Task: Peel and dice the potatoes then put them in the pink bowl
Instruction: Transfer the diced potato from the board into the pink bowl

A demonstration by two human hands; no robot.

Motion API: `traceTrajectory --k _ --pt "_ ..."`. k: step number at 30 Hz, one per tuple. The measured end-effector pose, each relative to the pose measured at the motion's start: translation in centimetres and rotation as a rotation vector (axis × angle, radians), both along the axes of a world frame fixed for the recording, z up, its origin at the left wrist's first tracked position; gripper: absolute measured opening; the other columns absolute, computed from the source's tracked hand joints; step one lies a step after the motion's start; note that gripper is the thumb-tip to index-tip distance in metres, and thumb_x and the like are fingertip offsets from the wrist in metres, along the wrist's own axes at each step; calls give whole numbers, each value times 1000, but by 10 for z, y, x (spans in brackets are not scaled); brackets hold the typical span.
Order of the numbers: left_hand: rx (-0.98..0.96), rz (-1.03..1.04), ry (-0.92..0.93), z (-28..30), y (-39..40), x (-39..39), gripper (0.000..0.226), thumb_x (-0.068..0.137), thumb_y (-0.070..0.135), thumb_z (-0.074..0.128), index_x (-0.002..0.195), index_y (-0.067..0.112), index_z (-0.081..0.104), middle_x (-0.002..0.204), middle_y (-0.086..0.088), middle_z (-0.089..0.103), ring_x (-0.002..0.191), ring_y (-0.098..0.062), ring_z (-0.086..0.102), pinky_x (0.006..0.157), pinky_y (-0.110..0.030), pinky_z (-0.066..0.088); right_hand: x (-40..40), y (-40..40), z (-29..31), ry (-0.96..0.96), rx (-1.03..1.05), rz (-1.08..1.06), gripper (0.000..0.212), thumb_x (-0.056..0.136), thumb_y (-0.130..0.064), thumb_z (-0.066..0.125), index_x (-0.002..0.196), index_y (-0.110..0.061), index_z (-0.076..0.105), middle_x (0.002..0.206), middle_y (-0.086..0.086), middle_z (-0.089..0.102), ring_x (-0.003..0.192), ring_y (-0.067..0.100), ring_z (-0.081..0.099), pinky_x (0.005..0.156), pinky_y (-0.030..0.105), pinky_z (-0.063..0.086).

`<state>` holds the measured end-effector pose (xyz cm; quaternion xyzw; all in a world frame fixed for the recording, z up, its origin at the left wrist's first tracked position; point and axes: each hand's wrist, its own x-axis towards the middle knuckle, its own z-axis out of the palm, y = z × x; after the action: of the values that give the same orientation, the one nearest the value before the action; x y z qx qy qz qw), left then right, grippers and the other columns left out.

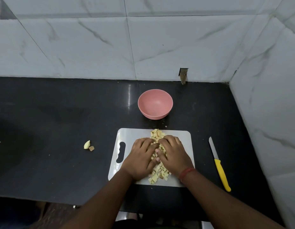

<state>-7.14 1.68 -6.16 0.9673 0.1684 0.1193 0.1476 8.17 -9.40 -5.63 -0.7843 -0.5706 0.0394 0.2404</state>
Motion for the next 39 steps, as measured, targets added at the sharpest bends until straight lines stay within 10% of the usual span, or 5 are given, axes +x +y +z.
traceTrajectory --k 39 --pt "-188 293 -74 12 8 28 23 97 30 27 80 20 38 79 2 41 74 -16 39 70 -38 40 -7 27 22 -137 37 -75 26 91 -24 42 79 -11 62 76 2 53 65 18 53 57 32 50"
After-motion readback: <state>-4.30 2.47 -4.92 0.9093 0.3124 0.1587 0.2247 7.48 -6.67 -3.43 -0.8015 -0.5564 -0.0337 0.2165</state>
